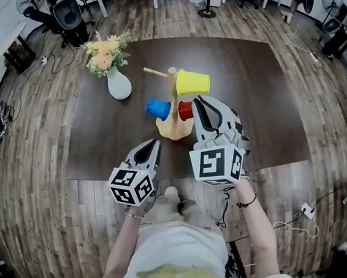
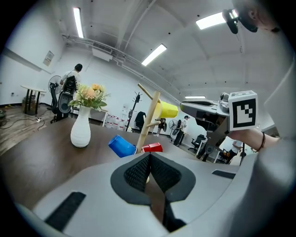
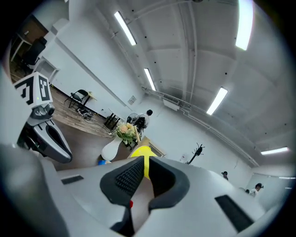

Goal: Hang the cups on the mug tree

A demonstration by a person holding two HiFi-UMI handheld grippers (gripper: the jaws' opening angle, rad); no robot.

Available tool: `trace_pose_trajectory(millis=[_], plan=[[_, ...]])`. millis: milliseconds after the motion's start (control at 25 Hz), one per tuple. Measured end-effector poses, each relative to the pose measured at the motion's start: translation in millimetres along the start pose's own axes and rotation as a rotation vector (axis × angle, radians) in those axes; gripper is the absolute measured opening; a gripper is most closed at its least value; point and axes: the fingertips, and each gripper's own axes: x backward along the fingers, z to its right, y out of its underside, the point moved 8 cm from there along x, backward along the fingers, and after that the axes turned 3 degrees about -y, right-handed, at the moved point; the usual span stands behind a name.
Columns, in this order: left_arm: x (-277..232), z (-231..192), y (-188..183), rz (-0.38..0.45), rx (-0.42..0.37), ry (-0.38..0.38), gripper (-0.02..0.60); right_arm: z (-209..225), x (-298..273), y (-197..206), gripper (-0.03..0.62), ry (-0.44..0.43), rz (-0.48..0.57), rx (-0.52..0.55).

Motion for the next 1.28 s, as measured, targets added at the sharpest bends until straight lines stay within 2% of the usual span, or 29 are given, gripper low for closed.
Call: trace_pose_trajectory(millis=[280,560,800,1080,1280], plan=[[10,2,-1,0.011,-0.002,-0.034,0.023,-8,18,21,0.025,-0.05,0.064,-0.223],[17,3,1,0.023,-0.006,-0.061,0.023,-19,32,59,0.021,-0.116,0.067,-0.505],[25,1,-4,0.062,-0.028,-0.087,0.023,-28,40,95,0.02,-0.125,0.059,-0.721],[38,-3,-12,0.113,-0.067,-0.129,0.023,-29,52,123,0.02,-0.09,0.049,-0.836],[46,-6,-18,0.137,-0.074,-0.154,0.023,-22,61,127,0.02,-0.079,0.063,-0.867]])
